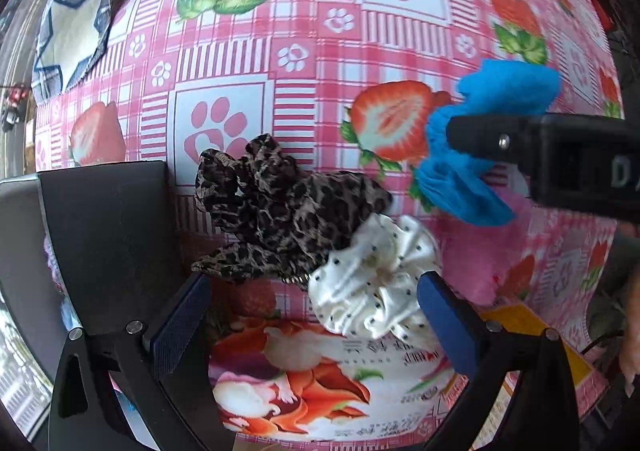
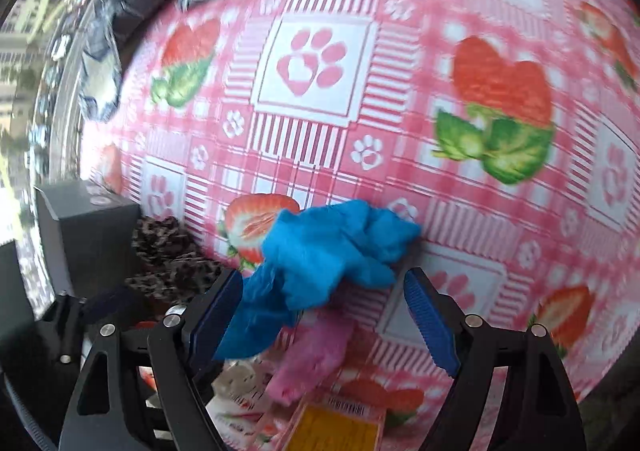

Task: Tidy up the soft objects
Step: 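Grasp the leopard-print scrunchie with the left tool while the right tool grasps the blue glove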

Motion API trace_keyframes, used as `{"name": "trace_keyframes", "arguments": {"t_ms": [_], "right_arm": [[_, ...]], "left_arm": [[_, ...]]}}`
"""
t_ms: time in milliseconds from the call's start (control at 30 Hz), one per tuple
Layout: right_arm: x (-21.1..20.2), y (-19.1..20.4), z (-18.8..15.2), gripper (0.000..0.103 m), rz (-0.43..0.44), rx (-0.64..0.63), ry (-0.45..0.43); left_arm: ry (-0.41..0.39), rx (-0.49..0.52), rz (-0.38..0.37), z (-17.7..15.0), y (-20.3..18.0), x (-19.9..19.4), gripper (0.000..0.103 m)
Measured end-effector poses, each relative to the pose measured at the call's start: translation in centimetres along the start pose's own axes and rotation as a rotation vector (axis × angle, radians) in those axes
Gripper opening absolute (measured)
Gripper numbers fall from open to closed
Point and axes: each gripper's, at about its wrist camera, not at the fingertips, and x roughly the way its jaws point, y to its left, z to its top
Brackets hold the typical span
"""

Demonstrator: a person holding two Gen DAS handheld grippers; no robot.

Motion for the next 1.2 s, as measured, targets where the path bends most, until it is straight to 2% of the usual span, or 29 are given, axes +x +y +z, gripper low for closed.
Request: {"name": "trace_keyframes", "arguments": {"t_ms": [33,67,100,167,233,433,567,700,767,833,867,900,967,1033,1200], "right_arm": [[0.6,0.0,0.1,0.083,-0.009,-0.009,0.007],[1.0,0.1,0.1,0.065,-0.02,-0.018,0.01],[1.4,0.0,0.0,0.039,-0.029,-0.027,0.018],[1.8,-0.4,-0.4,0.033,0.001,-0.022,0.03],[1.2,-1.3,-0.9,0.02,0.007,-0.005,-0.006],[-1.2,-5.8,-3.1,0.018,0.024,0.081,-0.068],[-2.5,-8.2,-4.9,0.018,0.052,0.133,-0.09],[-3.3,-10.1,-6.2,0.018,0.057,0.177,-0.101],[-3.8,-11.2,-6.8,0.018,0.04,0.198,-0.11],[-4.3,-11.9,-7.1,0.019,0.036,0.219,-0.122],[-4.6,-12.2,-7.0,0.024,0.047,0.221,-0.122],[-4.8,-12.1,-6.9,0.05,0.059,0.219,-0.122],[-5.3,-11.5,-6.5,0.091,0.069,0.2,-0.147],[-5.5,-9.8,-5.7,0.091,0.072,0.162,-0.192],[-3.5,-7.2,-2.8,0.091,0.046,0.12,-0.173]], "left_arm": [[0.007,-0.003,-0.001,0.1,0.1,0.2,0.103],[0.011,-0.004,0.002,0.1,0.1,0.5,0.103],[0.012,-0.002,0.007,0.2,0.1,0.7,0.103],[0.023,0.004,0.018,0.3,0.0,1.1,0.102],[0.027,-0.004,0.021,0.6,0.0,1.2,0.103],[0.054,-0.098,-0.048,2.7,1.3,2.3,0.102],[0.062,-0.144,-0.101,4.3,1.7,2.9,0.097],[-0.011,-0.064,-0.193,6.6,-1.0,1.1,0.094],[-0.07,-0.044,-0.203,7.1,-1.6,-0.7,0.094],[-0.113,-0.049,-0.187,7.5,-0.8,-2.4,0.095],[-0.131,-0.049,-0.169,7.5,-0.3,-3.0,0.095],[-0.137,-0.048,-0.149,7.7,0.4,-3.3,0.095],[-0.124,-0.051,-0.125,7.5,1.5,-3.5,0.095],[-0.108,-0.069,-0.112,7.3,2.5,-3.2,0.095],[-0.057,-0.072,-0.083,5.7,3.4,-0.1,0.095]]}}
